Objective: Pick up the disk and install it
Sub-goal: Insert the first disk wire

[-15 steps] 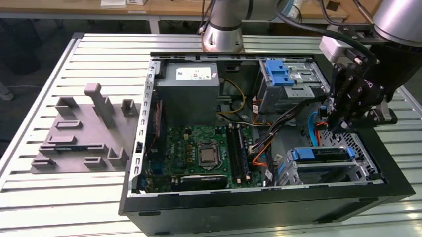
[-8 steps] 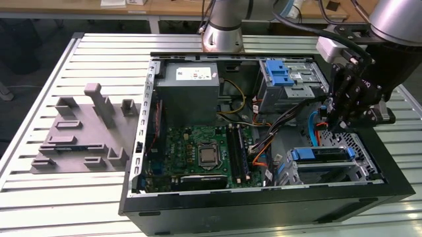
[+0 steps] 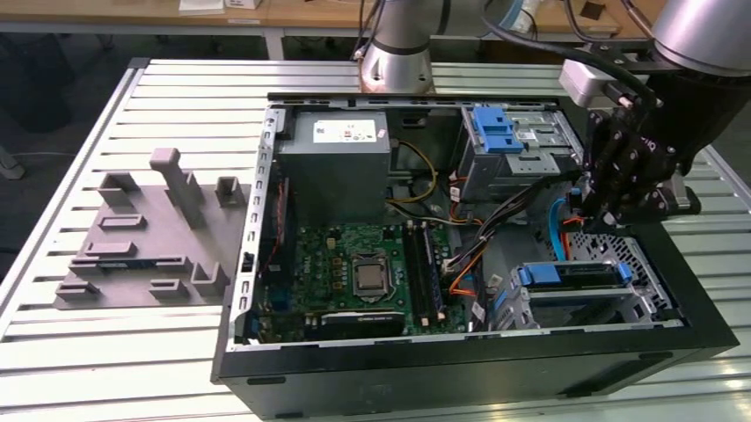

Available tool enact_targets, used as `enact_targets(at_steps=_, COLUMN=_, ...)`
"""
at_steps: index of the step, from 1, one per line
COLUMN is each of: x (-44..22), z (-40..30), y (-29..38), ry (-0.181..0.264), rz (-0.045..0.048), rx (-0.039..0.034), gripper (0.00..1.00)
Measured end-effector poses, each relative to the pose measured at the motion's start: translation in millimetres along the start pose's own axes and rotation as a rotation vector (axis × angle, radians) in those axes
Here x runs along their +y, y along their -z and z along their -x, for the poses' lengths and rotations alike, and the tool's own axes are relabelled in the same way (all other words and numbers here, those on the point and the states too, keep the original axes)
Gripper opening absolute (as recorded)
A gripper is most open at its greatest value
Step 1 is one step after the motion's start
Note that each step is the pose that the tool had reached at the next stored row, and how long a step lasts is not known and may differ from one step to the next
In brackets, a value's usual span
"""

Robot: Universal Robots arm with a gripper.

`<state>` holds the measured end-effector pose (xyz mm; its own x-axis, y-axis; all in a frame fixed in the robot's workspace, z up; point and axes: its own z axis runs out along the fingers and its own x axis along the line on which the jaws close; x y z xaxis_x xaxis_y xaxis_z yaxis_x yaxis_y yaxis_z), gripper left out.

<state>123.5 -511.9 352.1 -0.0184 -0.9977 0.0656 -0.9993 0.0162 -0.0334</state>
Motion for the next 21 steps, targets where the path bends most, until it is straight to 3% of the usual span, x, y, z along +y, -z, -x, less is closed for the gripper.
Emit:
enact_targets(at_steps=4, x=0.0, z=0.1, y=-0.6, ry=0.000, rz=-0.0014, rx=0.0125, gripper=0.28)
enact_targets(at_steps=5, x=0.0, z=0.1, y=-0.8, ry=0.000, rz=-0.0017, rx=0.0163, gripper=0.22)
enact_targets(at_steps=8, x=-0.4, z=0.1, y=-1.3, ry=0.000, rz=-0.0021, rx=0.0284, gripper=0.16)
enact_targets(at_steps=14, x=-4.5, z=-1.8, y=-1.9, ry=-0.001, rz=0.0024, rx=0.0296, gripper=0.16)
enact_targets(at_steps=21, x=-2.8, z=-16.9, y=-4.4, ry=-0.001, rz=0.0024, rx=0.0295, gripper=0.16)
